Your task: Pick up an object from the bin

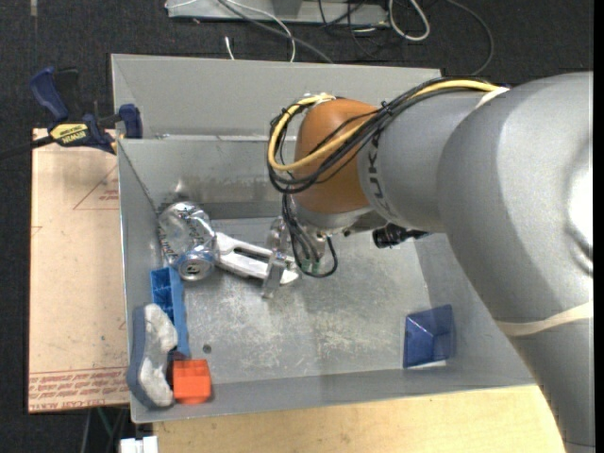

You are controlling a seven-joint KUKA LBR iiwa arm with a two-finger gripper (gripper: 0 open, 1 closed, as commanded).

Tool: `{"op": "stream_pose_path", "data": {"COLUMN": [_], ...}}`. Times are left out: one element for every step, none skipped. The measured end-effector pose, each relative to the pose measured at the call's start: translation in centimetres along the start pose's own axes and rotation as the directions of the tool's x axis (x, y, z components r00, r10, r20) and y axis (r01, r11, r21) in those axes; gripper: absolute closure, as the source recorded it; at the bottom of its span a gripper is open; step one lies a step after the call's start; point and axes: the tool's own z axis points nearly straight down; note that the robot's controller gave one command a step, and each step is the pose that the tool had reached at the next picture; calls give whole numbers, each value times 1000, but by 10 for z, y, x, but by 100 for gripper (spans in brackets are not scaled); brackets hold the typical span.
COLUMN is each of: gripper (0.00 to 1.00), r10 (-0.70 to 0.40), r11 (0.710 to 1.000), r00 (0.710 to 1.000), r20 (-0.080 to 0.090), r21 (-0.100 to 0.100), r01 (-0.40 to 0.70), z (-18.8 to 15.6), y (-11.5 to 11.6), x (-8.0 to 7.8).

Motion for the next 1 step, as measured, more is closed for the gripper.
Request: {"op": "stream_pose_path", "data": {"gripper": [100], "r10": [1], "r11": [1000], "r00": [1000], "r20": [-5], "r21": [2], "r01": [-1], "z": [-8], "y": [-1], "x": [1]}}
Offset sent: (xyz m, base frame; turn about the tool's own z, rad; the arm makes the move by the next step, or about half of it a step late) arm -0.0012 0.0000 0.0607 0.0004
